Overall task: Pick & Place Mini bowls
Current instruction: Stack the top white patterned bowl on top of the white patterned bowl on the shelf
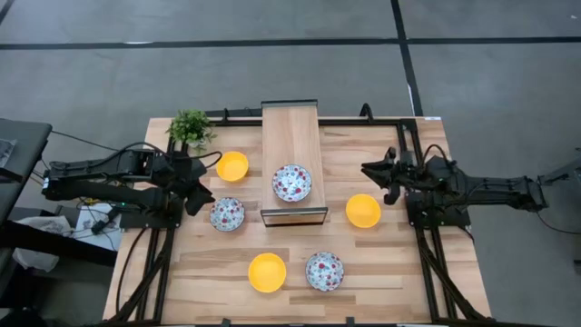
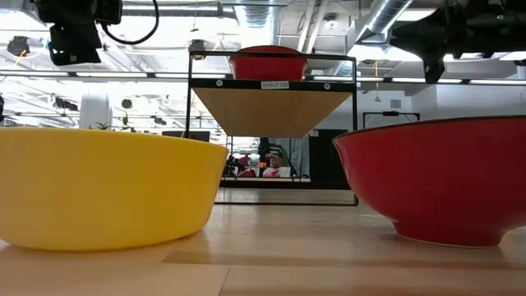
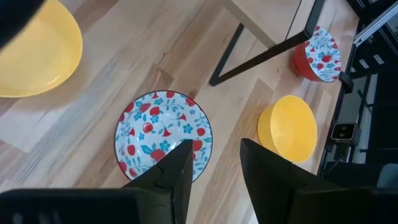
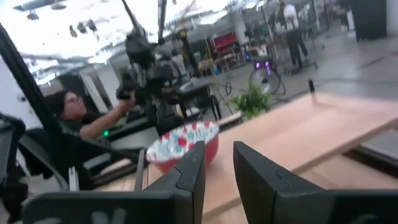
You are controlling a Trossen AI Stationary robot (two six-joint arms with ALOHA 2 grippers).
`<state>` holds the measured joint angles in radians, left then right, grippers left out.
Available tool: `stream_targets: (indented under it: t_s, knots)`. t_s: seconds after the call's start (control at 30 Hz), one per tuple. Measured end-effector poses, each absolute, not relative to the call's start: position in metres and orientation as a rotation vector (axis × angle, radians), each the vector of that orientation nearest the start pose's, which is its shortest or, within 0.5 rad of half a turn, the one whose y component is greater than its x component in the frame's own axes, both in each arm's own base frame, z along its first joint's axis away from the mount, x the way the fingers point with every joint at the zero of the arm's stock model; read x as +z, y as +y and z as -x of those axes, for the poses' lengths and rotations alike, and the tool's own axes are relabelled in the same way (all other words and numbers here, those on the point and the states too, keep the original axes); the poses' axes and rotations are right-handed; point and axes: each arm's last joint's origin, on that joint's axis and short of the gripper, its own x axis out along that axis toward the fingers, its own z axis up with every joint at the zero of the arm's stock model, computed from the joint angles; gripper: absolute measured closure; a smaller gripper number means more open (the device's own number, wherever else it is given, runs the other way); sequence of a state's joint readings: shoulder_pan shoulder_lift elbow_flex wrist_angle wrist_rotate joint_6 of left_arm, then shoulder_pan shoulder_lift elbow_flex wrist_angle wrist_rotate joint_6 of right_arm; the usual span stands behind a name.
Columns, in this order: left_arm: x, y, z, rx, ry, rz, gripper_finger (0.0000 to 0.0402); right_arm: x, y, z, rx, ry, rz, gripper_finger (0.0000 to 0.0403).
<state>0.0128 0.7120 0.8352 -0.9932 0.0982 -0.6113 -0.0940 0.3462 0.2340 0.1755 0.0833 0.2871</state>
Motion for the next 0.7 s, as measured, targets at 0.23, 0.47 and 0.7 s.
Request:
stream_targets:
  t_s: [0.23, 0.47, 0.7]
  knots:
    - [0.2932, -0.0013, -0.1198, 0.181, 0.847, 0.62, 0.027, 0.2247, -0.009, -0.1182, -0.127, -0.008, -0.225, 0.033]
    - [0.2937, -0.0013, -0.1203, 0.177, 0.84, 0.617, 0.027, 0.2249, -0.0045, -0.1184, -0.091, -0.002, -0.149, 0.033]
    - [0.2936, -0.0005, -0.1205, 0.208, 0.832, 0.616, 0.027, 0.2246, -0.0042, -0.1185, -0.09, 0.001, -0.149, 0.033]
